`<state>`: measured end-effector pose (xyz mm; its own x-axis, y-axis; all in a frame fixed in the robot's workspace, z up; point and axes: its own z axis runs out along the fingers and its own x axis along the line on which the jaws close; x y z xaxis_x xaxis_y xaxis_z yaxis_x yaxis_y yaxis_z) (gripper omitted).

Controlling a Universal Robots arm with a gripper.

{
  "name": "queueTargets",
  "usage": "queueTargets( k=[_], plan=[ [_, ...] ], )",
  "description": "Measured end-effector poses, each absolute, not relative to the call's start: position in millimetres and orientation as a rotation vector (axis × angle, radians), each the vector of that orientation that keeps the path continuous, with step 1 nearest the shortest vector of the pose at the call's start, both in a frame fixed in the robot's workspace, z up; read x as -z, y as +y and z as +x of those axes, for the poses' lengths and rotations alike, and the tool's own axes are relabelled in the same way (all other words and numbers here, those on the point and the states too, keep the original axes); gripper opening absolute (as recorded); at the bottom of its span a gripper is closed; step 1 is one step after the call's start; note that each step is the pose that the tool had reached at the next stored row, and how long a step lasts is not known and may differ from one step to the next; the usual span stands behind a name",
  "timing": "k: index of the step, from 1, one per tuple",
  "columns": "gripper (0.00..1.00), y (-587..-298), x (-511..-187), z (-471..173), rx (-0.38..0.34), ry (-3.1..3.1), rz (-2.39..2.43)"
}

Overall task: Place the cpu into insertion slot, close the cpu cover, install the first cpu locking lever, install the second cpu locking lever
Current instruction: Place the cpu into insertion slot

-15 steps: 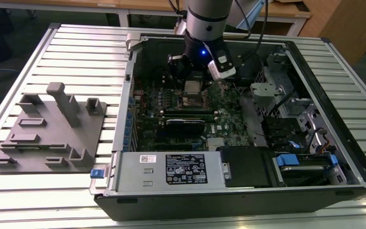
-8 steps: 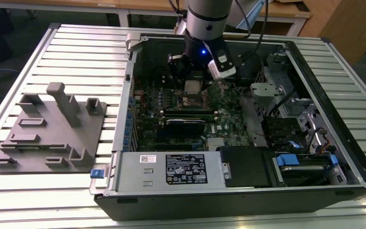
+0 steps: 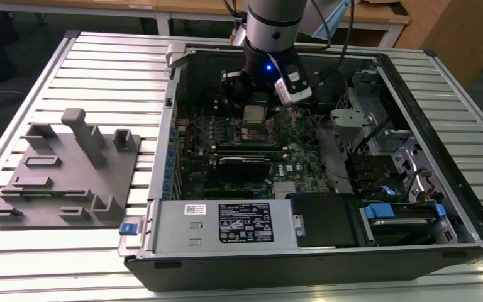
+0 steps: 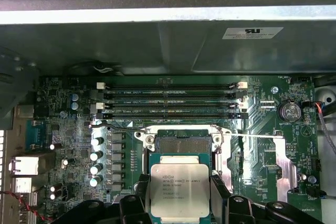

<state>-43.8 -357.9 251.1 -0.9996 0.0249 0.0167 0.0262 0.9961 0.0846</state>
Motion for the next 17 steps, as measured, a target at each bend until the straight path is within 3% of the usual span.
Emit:
queueTargets(
  k=[17],
  plan=[
    [0.54,-357.9,-251.0,-43.7,0.134,-3.122,-0.171]
  ],
)
